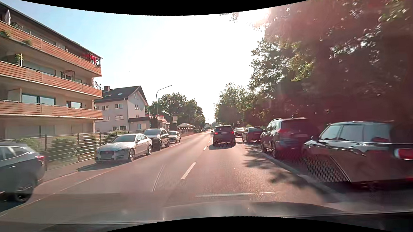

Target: Follow the waypoints while adhering to traffic rules and regulations

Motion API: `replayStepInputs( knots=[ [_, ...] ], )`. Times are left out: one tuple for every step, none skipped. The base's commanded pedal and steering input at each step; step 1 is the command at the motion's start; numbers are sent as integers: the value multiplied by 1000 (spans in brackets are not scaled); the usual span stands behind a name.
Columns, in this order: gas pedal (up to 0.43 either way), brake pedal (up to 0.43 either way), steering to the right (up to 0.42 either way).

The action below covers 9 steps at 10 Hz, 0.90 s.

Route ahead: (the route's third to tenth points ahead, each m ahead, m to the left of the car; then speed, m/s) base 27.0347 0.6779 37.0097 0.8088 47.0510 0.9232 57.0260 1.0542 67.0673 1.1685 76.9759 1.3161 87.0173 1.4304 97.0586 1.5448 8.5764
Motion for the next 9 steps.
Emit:
replayStepInputs(
  knots=[
    [39, 0, 0],
    [39, 0, -1],
    [28, 0, -2],
    [28, 0, -5],
    [28, 0, -5],
    [28, 0, -5],
    [20, 0, -5],
    [8, 0, -5],
    [0, 0, -5]
  ],
)
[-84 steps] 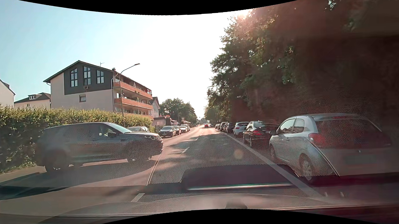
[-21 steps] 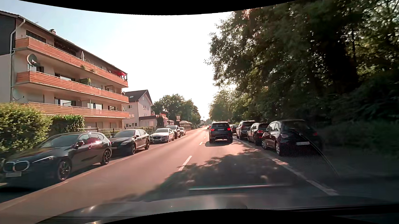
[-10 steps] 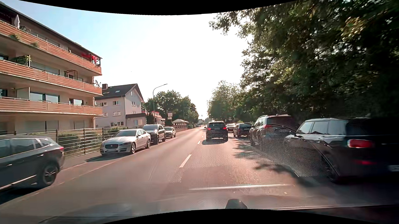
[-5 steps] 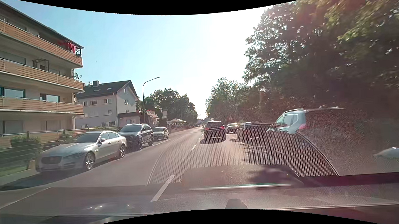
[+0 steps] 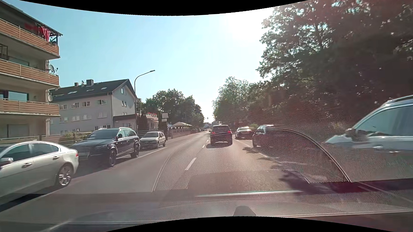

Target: Follow the waypoints while adhering to traffic rules and regulations

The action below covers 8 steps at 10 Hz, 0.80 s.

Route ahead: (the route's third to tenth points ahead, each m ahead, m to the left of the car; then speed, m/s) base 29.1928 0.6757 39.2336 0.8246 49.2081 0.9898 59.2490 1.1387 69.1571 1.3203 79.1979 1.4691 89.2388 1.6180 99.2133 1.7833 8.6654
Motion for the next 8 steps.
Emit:
replayStepInputs(
  knots=[
    [0, 0, -5],
    [0, 0, -5],
    [0, 0, -5],
    [0, 0, -5],
    [0, 0, -5],
    [0, 0, -5],
    [0, 0, -5],
    [0, 0, -5]
  ],
)
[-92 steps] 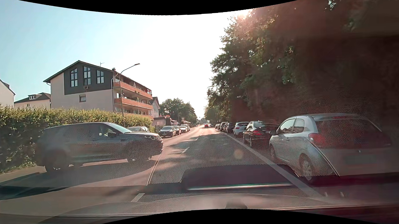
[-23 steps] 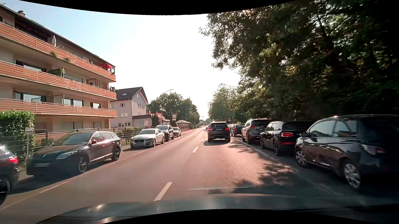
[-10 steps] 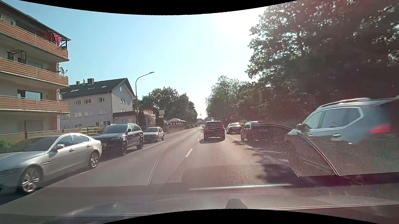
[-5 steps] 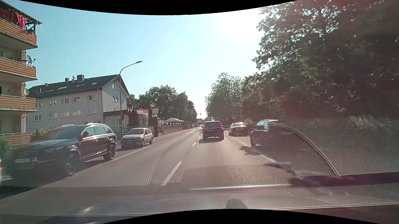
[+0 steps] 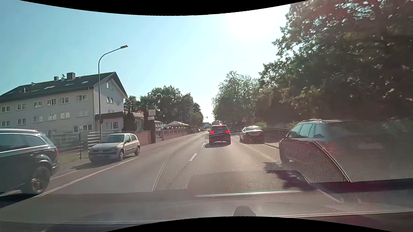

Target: Follow the waypoints while adhering to traffic rules and regulations

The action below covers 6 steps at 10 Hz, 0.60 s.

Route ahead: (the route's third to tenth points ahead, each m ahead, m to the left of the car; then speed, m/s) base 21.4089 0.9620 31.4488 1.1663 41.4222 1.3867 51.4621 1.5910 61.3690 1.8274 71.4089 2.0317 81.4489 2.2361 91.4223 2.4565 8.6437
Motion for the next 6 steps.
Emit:
replayStepInputs(
  knots=[
    [0, 0, -5],
    [0, 0, -5],
    [0, 0, -5],
    [0, 0, -5],
    [0, 0, -5],
    [0, 0, -5]
  ],
)
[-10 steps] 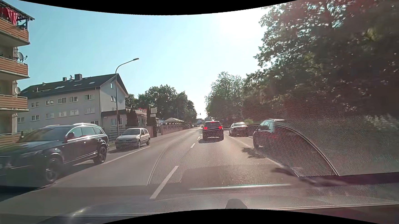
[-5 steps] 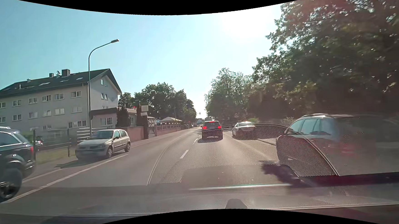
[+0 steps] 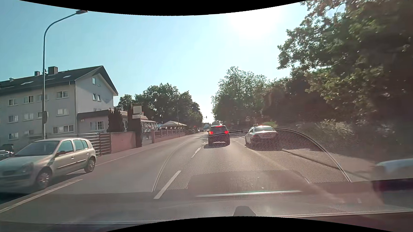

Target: Follow the waypoints while adhering to traffic rules and regulations

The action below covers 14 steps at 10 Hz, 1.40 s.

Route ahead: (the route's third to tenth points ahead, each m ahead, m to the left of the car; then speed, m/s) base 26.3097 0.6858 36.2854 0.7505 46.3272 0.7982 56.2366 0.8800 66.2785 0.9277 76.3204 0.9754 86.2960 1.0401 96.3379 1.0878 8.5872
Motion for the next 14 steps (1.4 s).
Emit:
replayStepInputs(
  knots=[
    [0, 0, -5],
    [0, 0, -6],
    [0, 0, -8],
    [0, 0, -8],
    [0, 0, -8],
    [0, 0, -8],
    [0, 0, -8],
    [0, 0, -7],
    [0, 0, -8],
    [0, 0, -7],
    [0, 0, -7],
    [0, 6, -5],
    [0, 24, -4],
    [0, 49, -4]
  ],
)
